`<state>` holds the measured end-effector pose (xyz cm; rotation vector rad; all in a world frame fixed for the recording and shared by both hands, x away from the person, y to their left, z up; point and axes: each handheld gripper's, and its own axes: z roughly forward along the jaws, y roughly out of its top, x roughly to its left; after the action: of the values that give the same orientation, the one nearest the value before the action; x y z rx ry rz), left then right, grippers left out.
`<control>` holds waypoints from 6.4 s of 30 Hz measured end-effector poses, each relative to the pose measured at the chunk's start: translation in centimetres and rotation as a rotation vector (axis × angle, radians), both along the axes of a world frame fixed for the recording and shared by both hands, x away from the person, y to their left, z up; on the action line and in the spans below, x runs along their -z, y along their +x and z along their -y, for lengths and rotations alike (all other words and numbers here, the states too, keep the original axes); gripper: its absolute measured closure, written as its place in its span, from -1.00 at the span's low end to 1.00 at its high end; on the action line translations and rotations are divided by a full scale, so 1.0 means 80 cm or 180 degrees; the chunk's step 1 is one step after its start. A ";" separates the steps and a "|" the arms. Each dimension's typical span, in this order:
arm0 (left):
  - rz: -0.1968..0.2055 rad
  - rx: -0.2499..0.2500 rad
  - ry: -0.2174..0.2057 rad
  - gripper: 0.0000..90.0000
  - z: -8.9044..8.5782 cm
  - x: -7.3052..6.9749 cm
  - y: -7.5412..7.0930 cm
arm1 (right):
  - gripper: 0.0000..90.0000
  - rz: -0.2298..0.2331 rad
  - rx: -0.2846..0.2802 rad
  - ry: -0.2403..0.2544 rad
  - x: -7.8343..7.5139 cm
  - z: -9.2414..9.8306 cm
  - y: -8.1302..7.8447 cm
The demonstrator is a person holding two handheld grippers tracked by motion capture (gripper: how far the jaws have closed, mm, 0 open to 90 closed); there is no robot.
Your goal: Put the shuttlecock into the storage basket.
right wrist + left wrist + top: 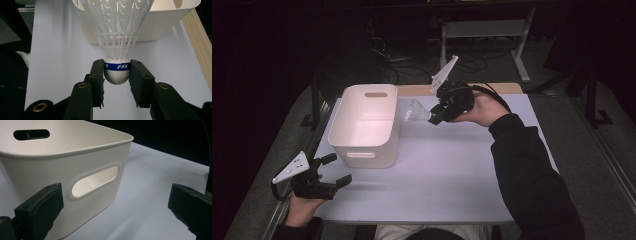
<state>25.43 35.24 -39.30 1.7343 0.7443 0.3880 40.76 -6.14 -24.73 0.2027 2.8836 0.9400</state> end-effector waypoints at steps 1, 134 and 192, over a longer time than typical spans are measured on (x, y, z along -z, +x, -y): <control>0.0000 0.0000 -0.0001 -1.00 0.000 0.000 0.000 | 0.42 0.0010 -0.0006 0.0004 -0.001 -0.001 0.001; -0.0007 0.0041 -0.0012 -1.00 0.000 0.000 0.002 | 0.42 -0.0384 -0.0425 0.0062 0.068 -0.199 0.027; -0.0015 0.0030 -0.0021 -1.00 0.000 0.000 0.001 | -1.00 -0.0146 0.0183 0.0574 0.038 -0.115 0.012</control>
<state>25.54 35.27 -39.30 1.7324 0.7398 0.3748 41.74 3.06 -27.80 0.3236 2.8159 1.1999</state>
